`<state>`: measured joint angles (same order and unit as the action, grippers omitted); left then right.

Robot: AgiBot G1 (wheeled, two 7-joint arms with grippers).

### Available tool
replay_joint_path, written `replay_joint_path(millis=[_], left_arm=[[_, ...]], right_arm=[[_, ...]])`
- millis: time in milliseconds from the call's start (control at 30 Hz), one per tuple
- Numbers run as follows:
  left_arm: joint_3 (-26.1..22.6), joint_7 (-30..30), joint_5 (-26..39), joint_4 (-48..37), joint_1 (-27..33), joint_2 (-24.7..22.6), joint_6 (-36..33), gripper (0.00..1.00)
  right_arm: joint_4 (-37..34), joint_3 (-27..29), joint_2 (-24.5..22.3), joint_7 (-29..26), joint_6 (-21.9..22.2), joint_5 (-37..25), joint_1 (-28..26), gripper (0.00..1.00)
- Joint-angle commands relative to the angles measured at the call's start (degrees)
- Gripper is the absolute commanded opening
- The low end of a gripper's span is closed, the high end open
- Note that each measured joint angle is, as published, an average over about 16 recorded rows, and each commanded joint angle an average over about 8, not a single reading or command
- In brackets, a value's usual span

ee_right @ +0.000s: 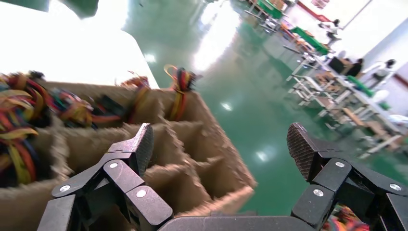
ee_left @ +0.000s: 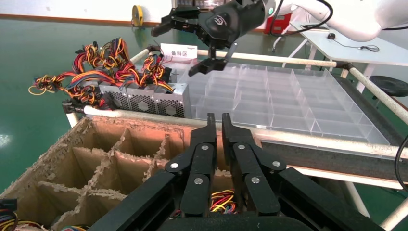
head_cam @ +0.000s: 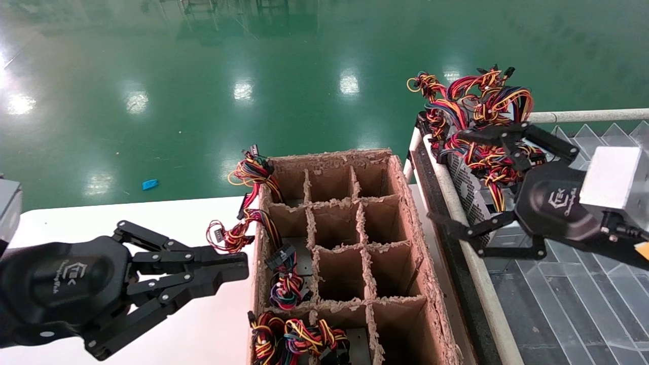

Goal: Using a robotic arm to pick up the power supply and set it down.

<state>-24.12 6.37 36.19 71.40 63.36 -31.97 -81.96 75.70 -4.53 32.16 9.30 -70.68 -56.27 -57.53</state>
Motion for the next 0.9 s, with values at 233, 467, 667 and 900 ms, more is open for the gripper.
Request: replay_joint_path(millis=[233, 467, 667, 900], left_arm=[[0.00, 0.00, 0.00, 0.00, 0.00, 0.00, 0.00, 1.00], [0.00, 0.00, 0.00, 0.00, 0.00, 0.00, 0.00, 1.00], [0.00, 0.00, 0.00, 0.00, 0.00, 0.00, 0.00, 1.00], [0.00, 0.00, 0.00, 0.00, 0.00, 0.00, 0.00, 1.00]], right_arm=[[-0.49, -2.67, 0.67, -4.67, -3.50, 3.35, -0.94, 1.00], [-0.93, -5.02, 1.25, -8.76, -6.56, 6.29, -1.76, 1.00], [-1.30, -7.04, 1.75, -12.29, -9.20, 8.83, -2.47, 1.00], [-1.74, -9.40, 2.34, -16.41, -12.29, 11.79, -3.30, 1.00]])
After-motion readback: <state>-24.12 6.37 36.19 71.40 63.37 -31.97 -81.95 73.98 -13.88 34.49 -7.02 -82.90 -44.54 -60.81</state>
